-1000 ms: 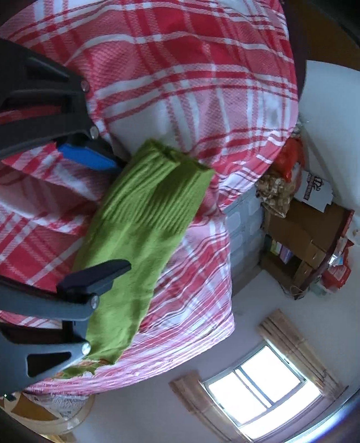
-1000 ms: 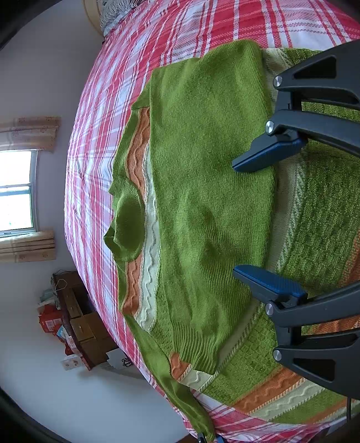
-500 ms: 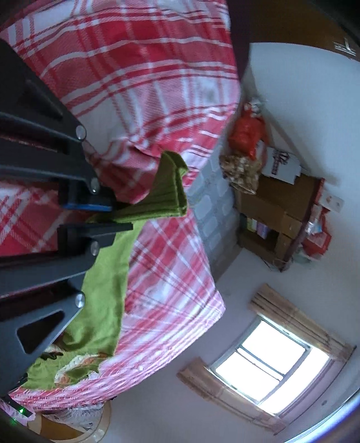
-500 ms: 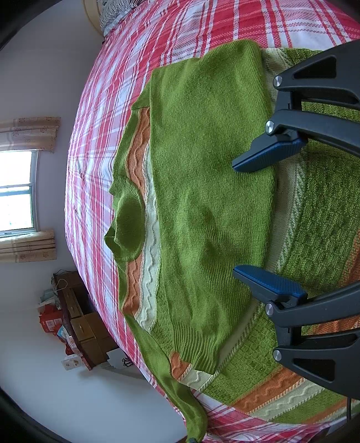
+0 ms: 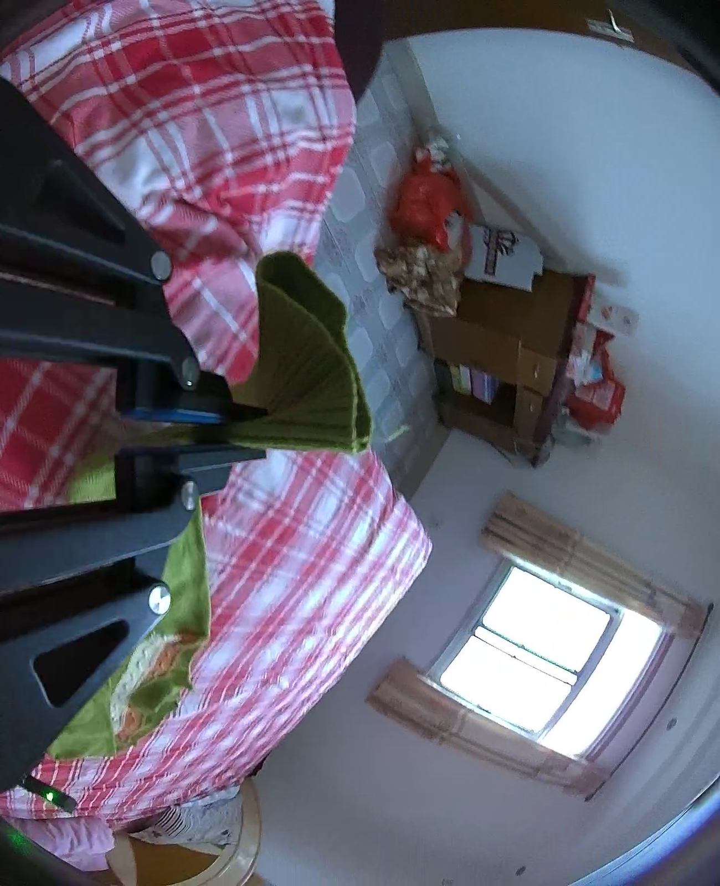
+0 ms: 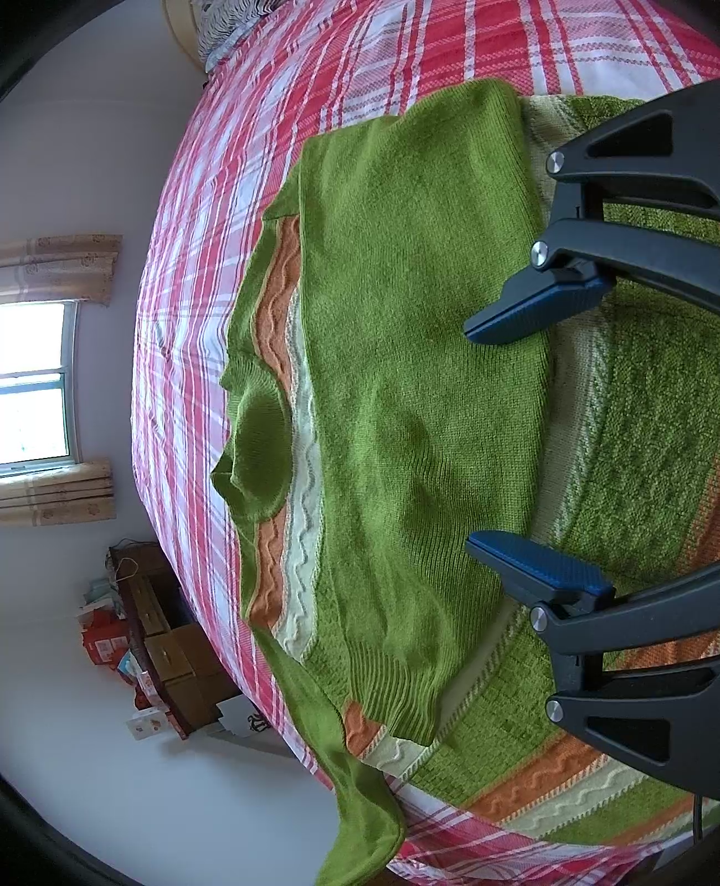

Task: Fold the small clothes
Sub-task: 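Lift the held sleeve with the left gripper and fold it across the body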

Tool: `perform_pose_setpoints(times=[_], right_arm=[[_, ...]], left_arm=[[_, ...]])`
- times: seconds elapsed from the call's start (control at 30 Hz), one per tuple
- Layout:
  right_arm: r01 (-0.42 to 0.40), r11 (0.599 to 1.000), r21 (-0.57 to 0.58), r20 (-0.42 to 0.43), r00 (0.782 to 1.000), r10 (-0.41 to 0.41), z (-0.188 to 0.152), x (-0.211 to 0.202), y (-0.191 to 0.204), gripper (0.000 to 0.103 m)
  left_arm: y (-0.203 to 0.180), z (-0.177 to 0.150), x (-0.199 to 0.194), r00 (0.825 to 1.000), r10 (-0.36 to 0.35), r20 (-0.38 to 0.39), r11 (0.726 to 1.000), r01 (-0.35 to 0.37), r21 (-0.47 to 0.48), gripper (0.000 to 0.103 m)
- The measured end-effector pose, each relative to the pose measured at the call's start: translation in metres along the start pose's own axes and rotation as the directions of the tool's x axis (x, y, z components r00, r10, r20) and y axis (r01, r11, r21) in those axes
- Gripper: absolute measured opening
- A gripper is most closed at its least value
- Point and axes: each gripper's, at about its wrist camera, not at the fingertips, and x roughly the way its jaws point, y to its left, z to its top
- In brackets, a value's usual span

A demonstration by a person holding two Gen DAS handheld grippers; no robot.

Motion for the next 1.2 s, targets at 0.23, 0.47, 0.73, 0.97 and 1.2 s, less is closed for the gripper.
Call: perform_pose_setpoints(times=[0.23, 0.47, 0.73, 0.97, 1.2], right_arm=[[-0.005, 1.0, 0.004, 0.003, 1.0, 0.005, 0.0, -0.001, -0.001, 0.071], [-0.028, 0.999, 0.023, 0.013, 1.0, 0.028, 0.0, -0.002, -0.003, 0.071], [-0.056, 0.997, 0.046, 0.026, 0.998, 0.055, -0.001, -0.003, -0.007, 0.071], [-0.122, 0.987, 0.102, 0.058, 0.992, 0.116, -0.003, -0.008, -0.019, 0.071], [-0.195, 0.963, 0.189, 0.14, 0.976, 0.17, -0.008, -0.019, -0.036, 0.071]], left_arm=[[-0.054, 0.024, -0.008, 0.997, -0.062, 0.034, 0.994, 0.059, 0.094, 0.005], [-0.111, 0.038, -0.021, 0.989, -0.13, 0.065, 0.978, 0.118, 0.17, 0.005], [-0.173, 0.033, -0.025, 0.968, -0.243, 0.065, 0.944, 0.221, 0.247, 0.005], [-0.242, 0.005, -0.016, 0.939, -0.343, 0.013, 0.888, 0.32, 0.331, 0.005], [-0.301, -0.062, 0.025, 0.918, -0.38, -0.113, 0.834, 0.393, 0.388, 0.005]])
